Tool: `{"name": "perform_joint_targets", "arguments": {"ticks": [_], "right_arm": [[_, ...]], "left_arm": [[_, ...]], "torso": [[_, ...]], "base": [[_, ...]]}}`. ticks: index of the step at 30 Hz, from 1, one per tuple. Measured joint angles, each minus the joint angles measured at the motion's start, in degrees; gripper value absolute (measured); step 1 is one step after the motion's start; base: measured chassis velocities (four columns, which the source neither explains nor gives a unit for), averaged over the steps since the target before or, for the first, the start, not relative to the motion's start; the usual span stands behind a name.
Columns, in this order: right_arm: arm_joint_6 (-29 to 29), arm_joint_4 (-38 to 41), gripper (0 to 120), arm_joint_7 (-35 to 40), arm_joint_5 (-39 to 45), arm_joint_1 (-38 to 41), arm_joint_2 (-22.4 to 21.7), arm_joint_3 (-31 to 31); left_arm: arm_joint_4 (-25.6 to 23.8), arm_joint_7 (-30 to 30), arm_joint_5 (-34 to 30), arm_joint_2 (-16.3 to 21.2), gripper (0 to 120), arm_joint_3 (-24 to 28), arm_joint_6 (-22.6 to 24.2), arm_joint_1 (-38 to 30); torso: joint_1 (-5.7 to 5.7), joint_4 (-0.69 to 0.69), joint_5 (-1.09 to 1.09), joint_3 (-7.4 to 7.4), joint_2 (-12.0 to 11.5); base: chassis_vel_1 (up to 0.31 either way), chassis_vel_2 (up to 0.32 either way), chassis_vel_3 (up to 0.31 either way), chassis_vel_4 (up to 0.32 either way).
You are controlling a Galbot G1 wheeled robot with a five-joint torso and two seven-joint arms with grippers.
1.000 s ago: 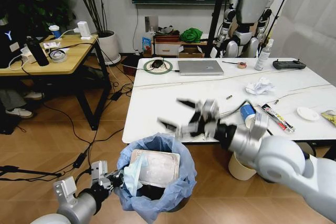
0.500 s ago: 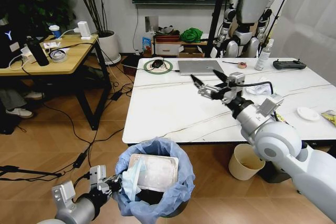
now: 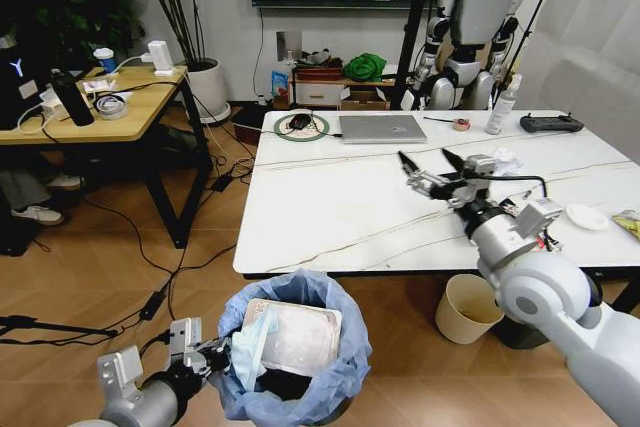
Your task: Pick up the trash bin and place the trash from the table into it.
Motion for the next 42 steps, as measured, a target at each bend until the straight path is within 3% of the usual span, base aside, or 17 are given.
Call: {"name": "perform_joint_targets", "arguments": {"ticks": [2, 4, 9, 17, 27, 42], "right_arm": [[-0.21, -0.38, 100, 0.05, -0.46, -0.98, 0.54, 1.39], [-0.47, -3.19, 100, -0.69, -3.54, -6.63, 3.39, 8.33], [0.22, -6.23, 100, -3.21, -8.82, -14.13, 6.29, 15.78], [0.3, -6.5, 100, -9.18, -12.72, -23.01, 8.78, 23.91], [3.37, -10.76, 100, -14.71, -15.7, -24.91, 10.01, 22.81], [4.49, -19.67, 100, -20.25, -11.84, -19.55, 8.09, 18.26]], "left_arm": [[0.0, 0.03, -0.02, 0.31, 0, 0.0, 0.05, -0.09], [0.0, 0.07, -0.16, 1.28, 0, 0.37, 0.15, -0.56], [-0.03, 0.19, -0.33, 2.95, 0, 1.34, 0.47, -1.34], [1.1, 0.61, -1.13, 6.05, 0, 2.87, 0.75, -4.42], [1.69, 0.88, -1.68, 6.3, 0, 3.19, 0.63, -5.54], [1.37, 1.01, -0.67, 4.63, 0, 2.21, 0.39, -4.17]], "torso": [[0.0, 0.0, 0.01, 0.0, 0.0], [0.0, 0.01, 0.0, 0.0, 0.0], [0.0, -0.02, 0.03, 0.0, 0.0], [0.0, -0.02, 0.0, 0.0, 0.0], [0.0, -0.01, 0.01, 0.0, 0.0], [0.0, 0.0, 0.0, 0.01, 0.0]], "base": [[0.0, 0.0, 0.0, 0.0], [0.0, 0.0, 0.0, 0.0], [0.0, 0.0, 0.0, 0.0], [0.0, 0.0, 0.0, 0.0], [0.0, 0.0, 0.0, 0.0], [0.0, 0.0, 0.0, 0.0]]}}
